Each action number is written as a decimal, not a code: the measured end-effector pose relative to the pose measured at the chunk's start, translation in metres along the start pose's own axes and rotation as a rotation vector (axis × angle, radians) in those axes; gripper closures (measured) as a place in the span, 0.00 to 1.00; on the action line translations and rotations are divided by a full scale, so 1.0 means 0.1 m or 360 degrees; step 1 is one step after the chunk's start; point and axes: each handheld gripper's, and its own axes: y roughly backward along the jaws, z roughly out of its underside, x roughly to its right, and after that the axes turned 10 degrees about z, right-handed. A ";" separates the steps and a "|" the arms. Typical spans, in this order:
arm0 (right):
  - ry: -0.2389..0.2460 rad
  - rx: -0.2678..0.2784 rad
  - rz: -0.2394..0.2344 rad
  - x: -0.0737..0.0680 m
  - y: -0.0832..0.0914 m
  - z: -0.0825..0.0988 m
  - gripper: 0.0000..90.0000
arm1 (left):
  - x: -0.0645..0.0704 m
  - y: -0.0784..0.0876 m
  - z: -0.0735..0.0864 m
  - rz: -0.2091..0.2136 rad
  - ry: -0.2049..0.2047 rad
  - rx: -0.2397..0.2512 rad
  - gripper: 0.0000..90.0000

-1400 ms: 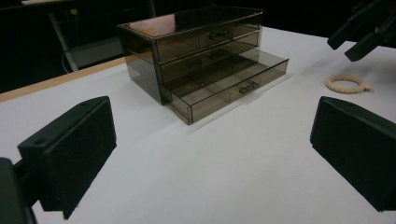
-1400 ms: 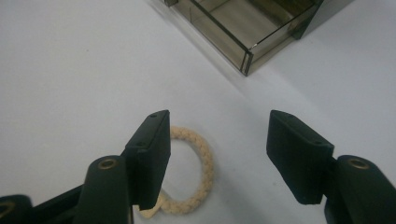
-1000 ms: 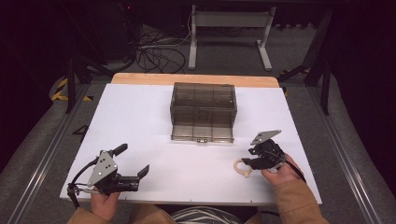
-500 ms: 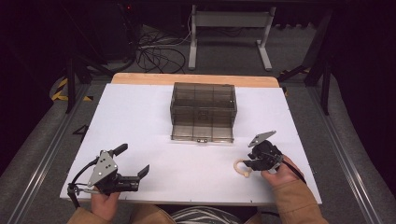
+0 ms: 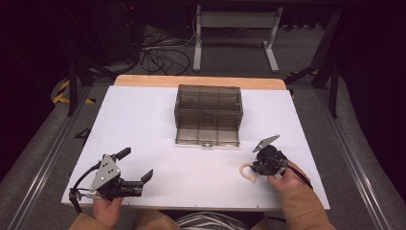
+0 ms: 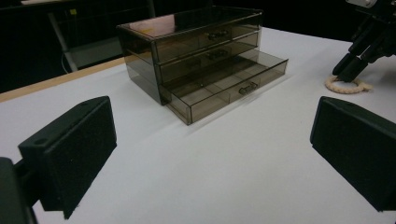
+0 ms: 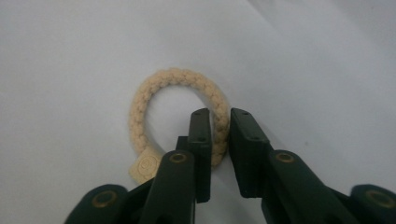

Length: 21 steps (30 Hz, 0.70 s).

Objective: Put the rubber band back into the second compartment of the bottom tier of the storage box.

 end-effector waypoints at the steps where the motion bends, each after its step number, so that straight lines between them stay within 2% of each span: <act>1: -0.0007 0.0002 -0.0002 0.00 0.00 0.00 0.90 | 0.00 0.00 0.00 0.0000 0.0000 0.0000 0.01; 21: -0.0023 0.0005 0.0012 -0.01 0.00 0.00 0.93 | 0.00 0.00 0.00 -0.0003 0.0002 0.0002 0.01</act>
